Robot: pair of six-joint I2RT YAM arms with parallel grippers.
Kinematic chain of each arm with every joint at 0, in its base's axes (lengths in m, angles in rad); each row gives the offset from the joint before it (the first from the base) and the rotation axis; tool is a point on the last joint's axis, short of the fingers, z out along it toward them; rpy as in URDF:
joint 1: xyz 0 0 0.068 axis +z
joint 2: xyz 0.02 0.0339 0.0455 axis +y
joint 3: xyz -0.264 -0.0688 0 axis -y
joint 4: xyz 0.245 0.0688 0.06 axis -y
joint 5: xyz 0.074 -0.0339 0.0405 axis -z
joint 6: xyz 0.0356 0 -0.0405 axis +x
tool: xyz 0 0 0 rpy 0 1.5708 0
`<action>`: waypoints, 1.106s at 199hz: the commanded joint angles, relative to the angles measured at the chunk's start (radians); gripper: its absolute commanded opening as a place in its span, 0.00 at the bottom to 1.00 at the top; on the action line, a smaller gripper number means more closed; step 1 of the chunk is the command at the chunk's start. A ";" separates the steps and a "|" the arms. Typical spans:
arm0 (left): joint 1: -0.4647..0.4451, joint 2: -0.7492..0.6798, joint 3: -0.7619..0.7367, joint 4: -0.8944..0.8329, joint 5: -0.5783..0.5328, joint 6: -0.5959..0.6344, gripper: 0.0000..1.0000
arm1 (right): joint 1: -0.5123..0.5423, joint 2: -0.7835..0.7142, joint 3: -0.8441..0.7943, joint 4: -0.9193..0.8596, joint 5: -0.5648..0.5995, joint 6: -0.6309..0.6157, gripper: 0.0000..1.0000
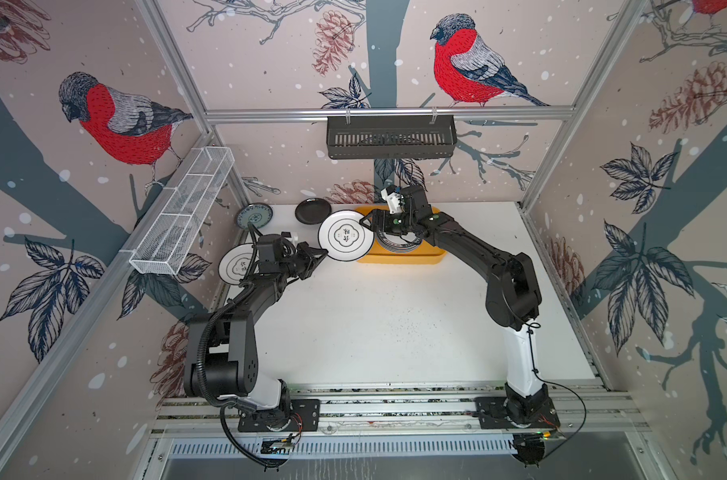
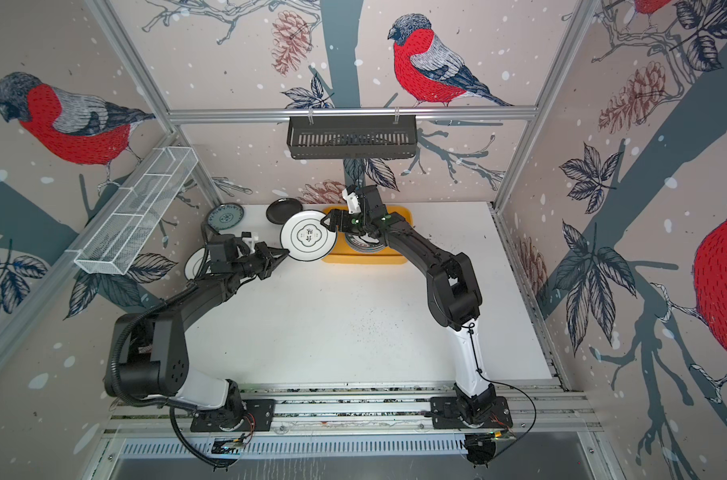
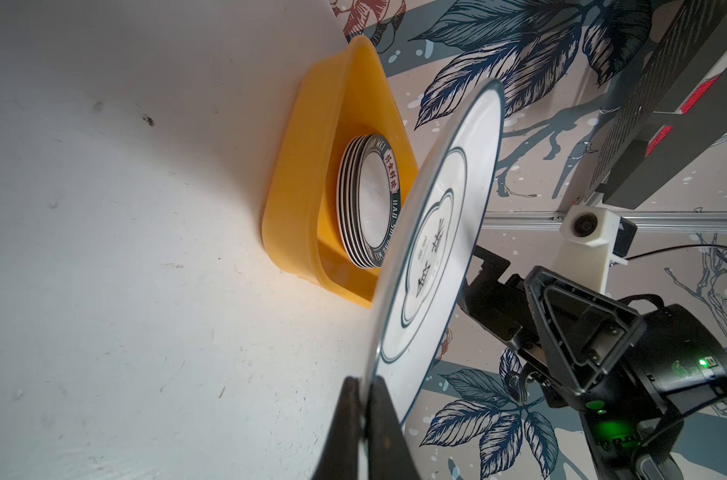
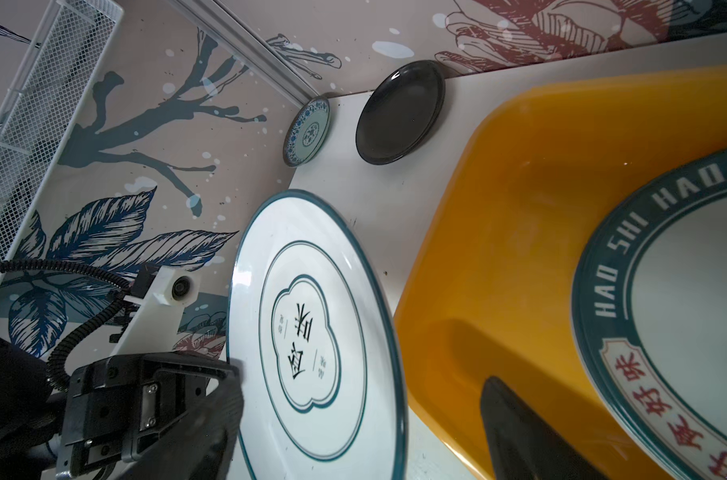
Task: Place the plates into the plastic bin on the countertop
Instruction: 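Close the right gripper on the white plate rim while the left gripper holds it, then lower the white plate onto the bin stack with the right gripper while the left withdraws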
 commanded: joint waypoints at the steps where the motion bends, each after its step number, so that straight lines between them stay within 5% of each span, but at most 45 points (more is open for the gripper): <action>1: -0.001 0.012 0.003 0.104 0.034 -0.022 0.00 | -0.002 0.017 0.030 -0.043 -0.011 -0.021 0.78; 50: -0.001 0.015 0.001 0.152 0.044 -0.048 0.00 | 0.004 0.025 0.014 -0.046 -0.041 -0.021 0.62; 110: -0.001 0.033 -0.001 0.194 0.047 -0.082 0.00 | 0.001 0.002 -0.026 -0.035 -0.034 -0.020 0.22; 140: -0.001 0.020 -0.005 0.201 0.040 -0.092 0.00 | 0.001 0.003 -0.028 -0.037 -0.044 -0.018 0.13; 220: 0.000 -0.013 0.036 0.041 -0.053 -0.019 0.61 | -0.110 -0.017 -0.117 0.088 -0.109 0.176 0.03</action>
